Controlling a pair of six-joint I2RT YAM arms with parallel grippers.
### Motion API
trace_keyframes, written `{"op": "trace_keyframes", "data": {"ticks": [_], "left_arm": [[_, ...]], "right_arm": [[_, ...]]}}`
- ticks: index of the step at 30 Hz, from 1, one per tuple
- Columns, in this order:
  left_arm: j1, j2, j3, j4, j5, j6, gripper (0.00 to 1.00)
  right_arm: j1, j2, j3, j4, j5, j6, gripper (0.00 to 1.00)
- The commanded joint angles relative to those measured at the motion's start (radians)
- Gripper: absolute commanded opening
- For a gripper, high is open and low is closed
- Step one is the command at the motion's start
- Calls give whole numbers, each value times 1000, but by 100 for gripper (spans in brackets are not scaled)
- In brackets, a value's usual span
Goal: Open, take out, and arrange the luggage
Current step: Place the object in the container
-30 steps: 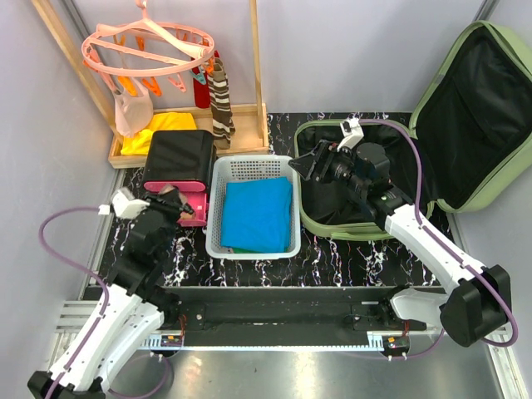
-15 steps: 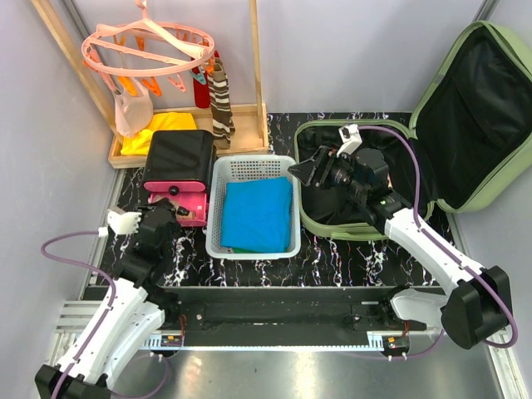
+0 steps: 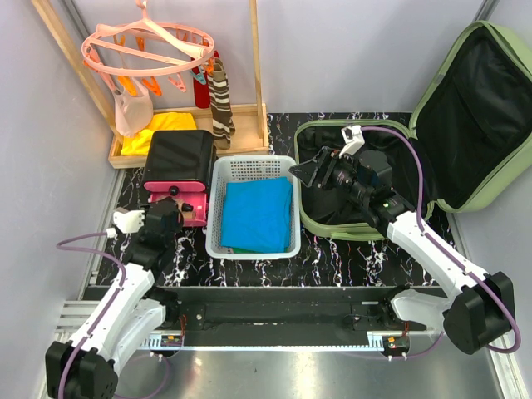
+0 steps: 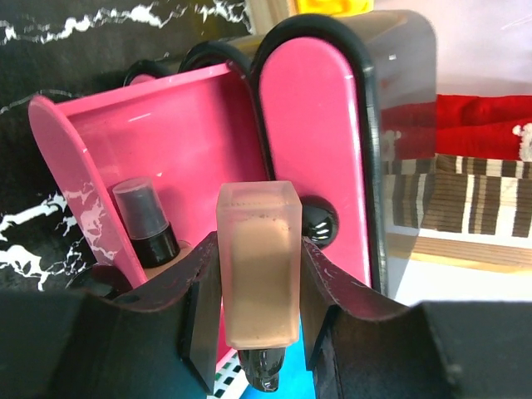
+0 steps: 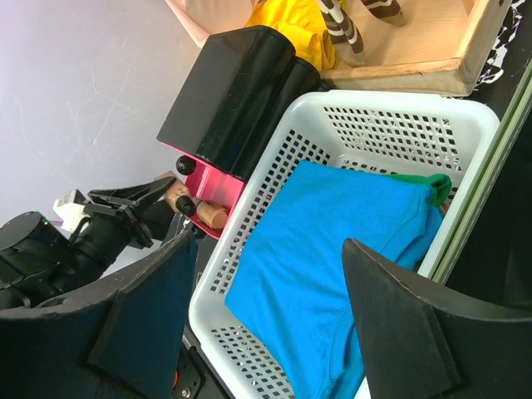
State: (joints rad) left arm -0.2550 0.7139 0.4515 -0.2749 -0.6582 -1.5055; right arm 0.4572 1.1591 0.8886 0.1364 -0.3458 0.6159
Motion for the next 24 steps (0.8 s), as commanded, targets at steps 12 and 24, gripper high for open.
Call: {"op": "trace_keyframes", "data": {"ticks": [12, 24], "left_arm": [[28, 108, 6, 138, 74, -70, 5], [53, 156, 27, 161, 95, -32, 43]], "right_arm": [[-3, -47, -17, 26, -12, -1, 80], [-3, -53, -23, 23, -13, 1, 80]]}}
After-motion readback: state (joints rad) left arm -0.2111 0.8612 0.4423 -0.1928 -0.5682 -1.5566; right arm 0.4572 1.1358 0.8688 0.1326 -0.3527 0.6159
